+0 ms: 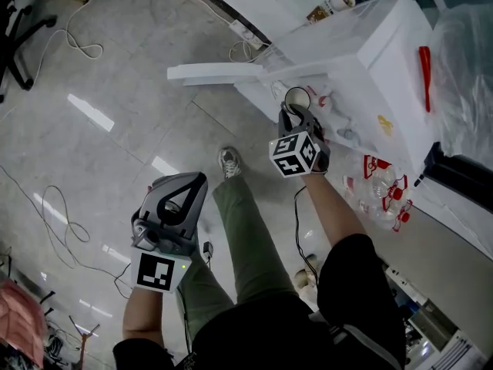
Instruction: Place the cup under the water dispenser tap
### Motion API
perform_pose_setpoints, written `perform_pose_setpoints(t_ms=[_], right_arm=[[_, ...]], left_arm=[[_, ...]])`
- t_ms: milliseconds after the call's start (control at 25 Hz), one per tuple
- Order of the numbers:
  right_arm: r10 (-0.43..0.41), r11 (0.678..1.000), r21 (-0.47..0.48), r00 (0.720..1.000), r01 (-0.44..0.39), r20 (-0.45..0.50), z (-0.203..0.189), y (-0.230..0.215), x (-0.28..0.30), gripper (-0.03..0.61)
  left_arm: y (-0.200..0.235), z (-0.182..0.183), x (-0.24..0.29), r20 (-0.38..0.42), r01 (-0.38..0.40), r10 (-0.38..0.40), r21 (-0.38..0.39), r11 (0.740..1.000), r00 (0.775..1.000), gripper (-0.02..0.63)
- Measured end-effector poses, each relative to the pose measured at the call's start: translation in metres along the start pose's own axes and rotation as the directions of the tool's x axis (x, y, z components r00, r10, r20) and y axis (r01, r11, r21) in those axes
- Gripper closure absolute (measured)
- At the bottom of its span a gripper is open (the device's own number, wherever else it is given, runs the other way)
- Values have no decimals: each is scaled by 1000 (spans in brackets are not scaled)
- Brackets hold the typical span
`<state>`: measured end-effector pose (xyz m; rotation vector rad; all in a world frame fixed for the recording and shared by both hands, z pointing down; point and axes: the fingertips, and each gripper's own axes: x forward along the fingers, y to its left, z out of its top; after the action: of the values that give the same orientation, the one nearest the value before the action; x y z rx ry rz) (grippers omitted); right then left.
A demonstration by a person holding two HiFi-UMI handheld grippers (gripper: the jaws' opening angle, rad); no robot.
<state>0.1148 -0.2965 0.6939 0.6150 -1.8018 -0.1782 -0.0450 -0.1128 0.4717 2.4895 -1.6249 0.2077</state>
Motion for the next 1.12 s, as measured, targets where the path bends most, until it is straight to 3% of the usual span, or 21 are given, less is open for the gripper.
perform_pose_setpoints(t_ms=[200, 600, 1120], right_arm=[[-13, 999, 47, 999, 11, 41, 4, -1, -16, 453], [-68, 978, 202, 992, 46, 106, 9, -10, -81, 446], [-138, 881, 473, 963, 12, 233, 22, -13, -219, 446]], left_arm=[[-5, 11, -5, 2, 20, -20, 19, 1000, 1000, 594], [-25, 50, -28, -2, 62, -62, 70, 996, 998, 594], [-61, 123, -66, -13, 118, -117, 129, 985, 993, 592]])
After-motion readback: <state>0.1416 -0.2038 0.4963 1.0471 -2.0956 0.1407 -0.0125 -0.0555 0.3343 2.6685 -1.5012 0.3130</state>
